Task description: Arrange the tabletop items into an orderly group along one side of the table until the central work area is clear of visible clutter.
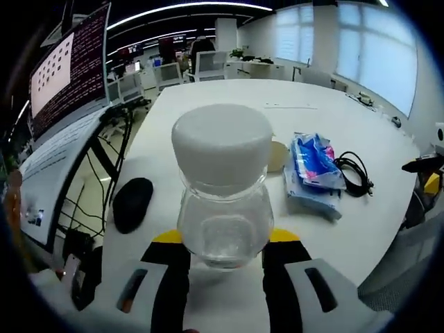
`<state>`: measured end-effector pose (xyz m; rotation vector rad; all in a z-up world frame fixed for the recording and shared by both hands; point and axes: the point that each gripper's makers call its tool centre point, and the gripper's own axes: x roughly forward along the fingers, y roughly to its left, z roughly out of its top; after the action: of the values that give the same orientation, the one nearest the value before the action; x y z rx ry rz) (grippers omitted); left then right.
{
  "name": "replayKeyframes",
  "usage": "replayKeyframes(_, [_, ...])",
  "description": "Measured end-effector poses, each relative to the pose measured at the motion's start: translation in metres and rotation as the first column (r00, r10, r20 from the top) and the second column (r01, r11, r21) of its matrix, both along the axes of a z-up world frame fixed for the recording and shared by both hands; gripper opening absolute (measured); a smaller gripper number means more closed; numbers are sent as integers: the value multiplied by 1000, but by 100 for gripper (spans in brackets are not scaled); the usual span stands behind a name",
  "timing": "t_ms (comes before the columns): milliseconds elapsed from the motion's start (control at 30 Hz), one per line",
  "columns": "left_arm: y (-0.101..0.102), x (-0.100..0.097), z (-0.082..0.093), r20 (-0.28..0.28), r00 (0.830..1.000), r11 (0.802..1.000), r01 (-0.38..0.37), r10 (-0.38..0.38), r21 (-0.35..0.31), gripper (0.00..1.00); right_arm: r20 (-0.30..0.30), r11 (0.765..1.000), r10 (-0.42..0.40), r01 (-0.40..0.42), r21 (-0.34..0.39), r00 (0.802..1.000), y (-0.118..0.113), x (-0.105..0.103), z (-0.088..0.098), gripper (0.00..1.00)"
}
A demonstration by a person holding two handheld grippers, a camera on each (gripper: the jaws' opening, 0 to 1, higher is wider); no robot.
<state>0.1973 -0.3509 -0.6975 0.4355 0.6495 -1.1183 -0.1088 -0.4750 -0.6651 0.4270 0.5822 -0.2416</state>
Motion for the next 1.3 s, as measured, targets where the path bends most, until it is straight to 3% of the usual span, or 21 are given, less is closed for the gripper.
replayKeyframes(633, [-1,1,1,5,1000,1000,-11,11,-12,39,-3,1000,1,-1,-4,1000,1,1,3,73])
replayKeyframes(1300, [-21,10,2,3,999,999,-45,45,-22,39,-6,1000,-8,8,-9,1000,1,-2,5,73])
